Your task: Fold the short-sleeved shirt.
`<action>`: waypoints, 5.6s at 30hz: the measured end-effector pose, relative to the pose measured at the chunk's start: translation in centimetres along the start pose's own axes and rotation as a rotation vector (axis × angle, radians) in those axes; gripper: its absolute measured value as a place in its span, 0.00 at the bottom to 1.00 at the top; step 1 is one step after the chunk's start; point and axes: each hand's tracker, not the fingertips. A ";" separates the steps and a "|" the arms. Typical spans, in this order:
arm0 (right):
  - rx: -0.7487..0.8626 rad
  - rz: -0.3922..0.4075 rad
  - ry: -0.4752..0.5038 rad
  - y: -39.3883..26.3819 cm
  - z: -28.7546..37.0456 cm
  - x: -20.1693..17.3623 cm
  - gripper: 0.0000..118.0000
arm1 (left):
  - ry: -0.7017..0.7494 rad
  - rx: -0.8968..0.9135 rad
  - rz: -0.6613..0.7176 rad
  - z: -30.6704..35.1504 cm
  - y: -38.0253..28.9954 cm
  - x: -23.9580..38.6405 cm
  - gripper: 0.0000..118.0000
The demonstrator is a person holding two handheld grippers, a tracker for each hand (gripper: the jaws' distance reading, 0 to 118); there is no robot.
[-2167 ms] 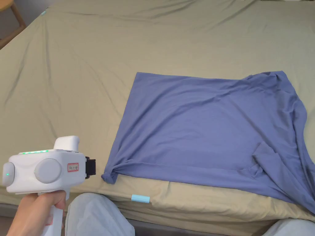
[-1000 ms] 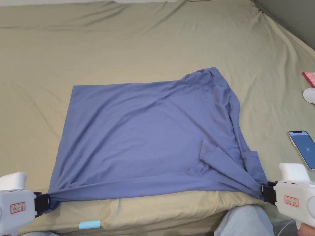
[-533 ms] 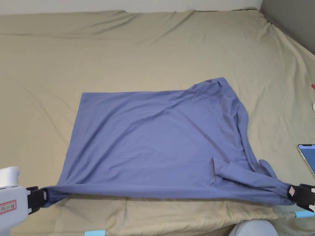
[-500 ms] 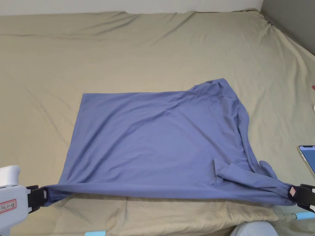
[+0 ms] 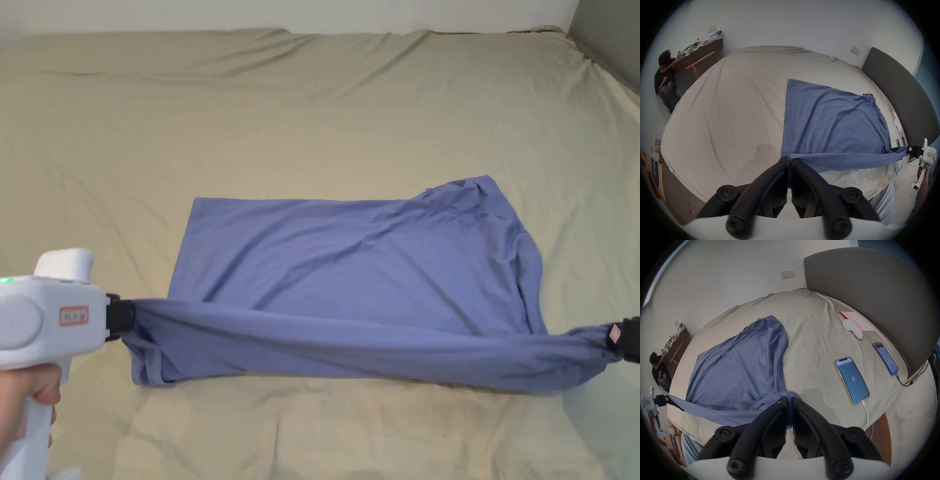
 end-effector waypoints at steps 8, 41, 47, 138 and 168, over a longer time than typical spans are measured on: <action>-0.061 0.035 -0.043 7.1 -8.6 -2.4 0.15 | 0.043 -0.069 -0.033 -8.0 6.0 0.6 0.04; -0.161 -0.050 0.006 -6.0 -5.5 -1.0 0.07 | 0.081 -0.150 0.076 -8.3 -2.8 -1.4 1.00; -0.160 0.008 0.007 -5.8 -4.9 -1.7 0.07 | 0.117 -0.189 0.073 -11.1 -2.4 0.0 0.90; -0.097 0.088 -0.010 2.8 -7.1 -3.1 0.07 | 0.189 -0.153 0.075 -18.9 9.7 0.7 0.98; -0.299 0.168 -0.069 11.1 -21.1 -1.3 0.18 | 0.088 -0.148 0.030 -19.7 10.1 1.2 0.05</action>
